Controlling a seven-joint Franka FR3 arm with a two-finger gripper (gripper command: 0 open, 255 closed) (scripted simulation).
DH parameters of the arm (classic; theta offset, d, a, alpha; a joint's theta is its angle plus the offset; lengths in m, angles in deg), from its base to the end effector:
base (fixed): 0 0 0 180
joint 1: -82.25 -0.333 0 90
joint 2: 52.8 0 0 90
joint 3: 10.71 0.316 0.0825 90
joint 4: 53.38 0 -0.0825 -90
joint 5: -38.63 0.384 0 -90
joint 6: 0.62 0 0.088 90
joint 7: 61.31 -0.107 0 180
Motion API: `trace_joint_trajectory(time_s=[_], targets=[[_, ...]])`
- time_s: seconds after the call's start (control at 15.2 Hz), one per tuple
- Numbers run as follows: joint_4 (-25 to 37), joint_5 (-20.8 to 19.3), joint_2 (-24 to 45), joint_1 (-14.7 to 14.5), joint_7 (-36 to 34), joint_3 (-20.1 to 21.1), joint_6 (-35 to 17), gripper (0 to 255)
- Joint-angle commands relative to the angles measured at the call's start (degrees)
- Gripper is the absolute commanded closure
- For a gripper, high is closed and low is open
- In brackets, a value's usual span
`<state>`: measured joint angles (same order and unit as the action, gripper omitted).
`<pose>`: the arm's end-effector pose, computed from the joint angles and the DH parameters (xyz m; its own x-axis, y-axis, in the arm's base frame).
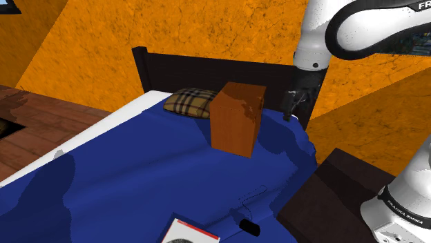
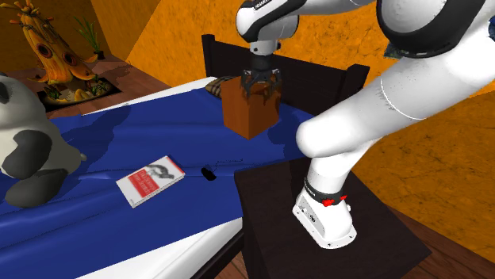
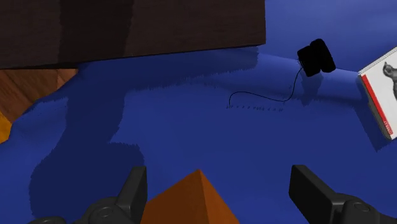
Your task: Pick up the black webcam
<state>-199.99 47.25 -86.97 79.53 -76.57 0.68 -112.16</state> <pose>0.3517 0.1005 0.4575 0.9934 -0.1114 -0.0289 -0.1120 -0.9935 -0.0206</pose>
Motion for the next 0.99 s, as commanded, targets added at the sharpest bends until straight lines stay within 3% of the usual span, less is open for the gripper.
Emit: trace_joint_trajectory(time_s=[0.0, 0.53, 0.92], targets=[[-1.66, 1.51, 2.22, -0.45, -2.34, 1.48, -3.17, 0], [-2.98, 6.59, 16.21, -2.19, -11.41, 7.51, -15.9, 0], [-0.75, 8.3, 29.63, -3.33, -18.32, 11.26, -25.55, 0]])
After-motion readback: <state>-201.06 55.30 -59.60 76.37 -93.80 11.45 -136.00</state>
